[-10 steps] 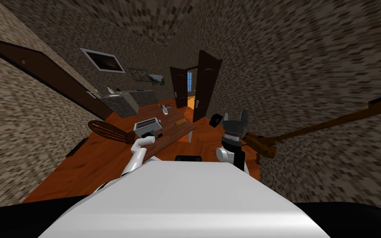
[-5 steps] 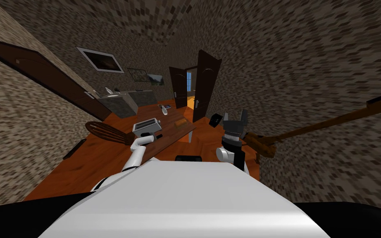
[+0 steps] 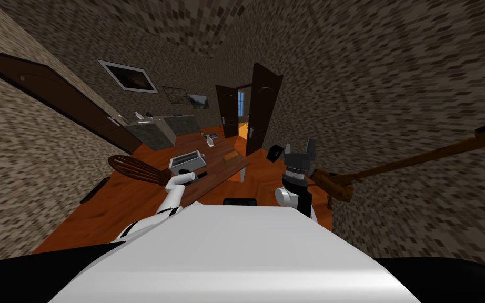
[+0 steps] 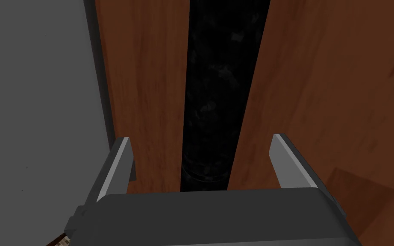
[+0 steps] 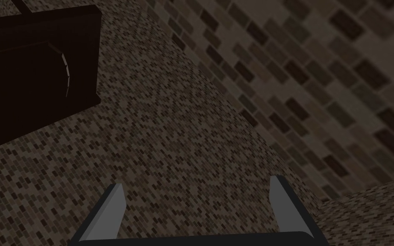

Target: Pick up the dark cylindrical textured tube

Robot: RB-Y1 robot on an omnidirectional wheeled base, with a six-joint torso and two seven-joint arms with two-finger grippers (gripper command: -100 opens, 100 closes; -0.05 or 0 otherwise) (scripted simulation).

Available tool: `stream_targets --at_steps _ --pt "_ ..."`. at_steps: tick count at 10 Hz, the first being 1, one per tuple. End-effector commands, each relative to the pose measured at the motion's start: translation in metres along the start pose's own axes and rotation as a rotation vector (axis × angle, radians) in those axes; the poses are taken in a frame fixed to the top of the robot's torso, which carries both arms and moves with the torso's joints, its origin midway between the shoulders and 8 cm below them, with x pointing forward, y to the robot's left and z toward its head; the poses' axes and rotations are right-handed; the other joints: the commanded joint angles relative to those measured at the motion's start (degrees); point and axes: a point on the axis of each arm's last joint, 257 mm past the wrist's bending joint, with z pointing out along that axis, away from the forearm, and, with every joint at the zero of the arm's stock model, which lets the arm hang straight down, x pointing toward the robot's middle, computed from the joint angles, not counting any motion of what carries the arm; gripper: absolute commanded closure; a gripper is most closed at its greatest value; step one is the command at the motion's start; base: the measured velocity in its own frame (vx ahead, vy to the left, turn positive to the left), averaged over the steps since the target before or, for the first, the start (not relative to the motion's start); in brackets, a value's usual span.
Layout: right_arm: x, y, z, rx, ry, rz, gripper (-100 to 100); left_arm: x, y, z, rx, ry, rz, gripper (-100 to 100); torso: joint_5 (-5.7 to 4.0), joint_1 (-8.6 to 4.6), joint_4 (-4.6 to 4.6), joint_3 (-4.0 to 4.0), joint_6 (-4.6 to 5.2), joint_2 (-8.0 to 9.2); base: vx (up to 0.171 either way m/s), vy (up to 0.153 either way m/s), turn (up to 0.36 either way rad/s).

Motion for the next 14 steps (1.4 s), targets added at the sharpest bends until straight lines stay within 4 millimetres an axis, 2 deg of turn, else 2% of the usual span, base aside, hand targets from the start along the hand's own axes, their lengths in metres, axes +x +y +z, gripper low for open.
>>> stream_targets --at_steps 1,2,3,4,5,6,7,9,10,11,12,14 --pt "0.000 0.000 0.000 0.000 0.000 0.000 0 -0.005 0.007 0.003 -0.031 -0.013 -0.009 -100 0.00 0.00 0.00 0.00 0.00 0.00 0.017 0.029 0.007" --pt "0.000 0.000 0.000 0.000 0.000 0.000 0 -0.009 0.015 0.006 -0.056 -0.022 -0.015 -100 0.00 0.00 0.00 0.00 0.01 -0.01 0.024 0.032 0.012" --pt "0.000 0.000 0.000 0.000 0.000 0.000 0 -0.007 0.010 0.004 -0.040 -0.016 -0.011 -100 0.00 0.01 0.00 -0.01 0.00 -0.02 0.011 0.015 0.002" --pt "0.000 0.000 0.000 0.000 0.000 0.000 0 -0.008 0.011 0.005 -0.044 -0.017 -0.012 0 -0.01 -0.05 0.00 0.01 0.01 0.02 0.000 0.000 0.000" --pt "0.000 0.000 0.000 0.000 0.000 0.000 0 0.006 0.003 0.009 -0.028 -0.002 -0.007 -100 -0.02 -0.10 0.01 0.03 0.01 0.05 -0.011 0.011 0.038" --pt "0.000 0.000 0.000 0.000 0.000 0.000 0 0.003 0.009 0.011 -0.042 -0.009 -0.008 -100 -0.02 -0.09 0.02 0.05 0.01 0.08 -0.013 0.011 0.018" --pt "0.000 0.000 0.000 0.000 0.000 0.000 0 0.020 -0.007 0.012 -0.010 0.013 -0.002 -100 -0.02 -0.08 0.02 0.06 0.01 0.09 -0.019 0.013 0.036" --pt "0.000 0.000 0.000 0.000 0.000 0.000 0 0.011 0.011 0.018 -0.049 -0.005 -0.006 -100 -0.02 -0.09 0.03 0.07 0.01 0.12 -0.012 0.007 0.005" --pt "0.000 0.000 0.000 0.000 0.000 0.000 0 0.027 -0.004 0.019 -0.021 0.014 0.001 -100 -0.02 -0.11 0.02 0.06 0.01 0.10 -0.017 0.009 0.041" --pt "0.000 0.000 0.000 0.000 0.000 0.000 0 0.020 0.010 0.023 -0.051 -0.001 -0.002 -100 -0.02 -0.09 0.03 0.07 0.01 0.11 -0.014 0.009 0.015" --pt "0.000 0.000 0.000 0.000 0.000 0.000 0 0.039 -0.010 0.022 -0.011 0.024 0.006 -100 -0.02 -0.09 0.03 0.07 0.00 0.12 -0.019 0.014 0.036" --pt "0.000 0.000 0.000 0.000 0.000 0.000 0 0.029 0.009 0.028 -0.052 0.003 0.003 -100 -0.02 -0.08 0.03 0.07 0.00 0.12 -0.007 0.006 0.007"
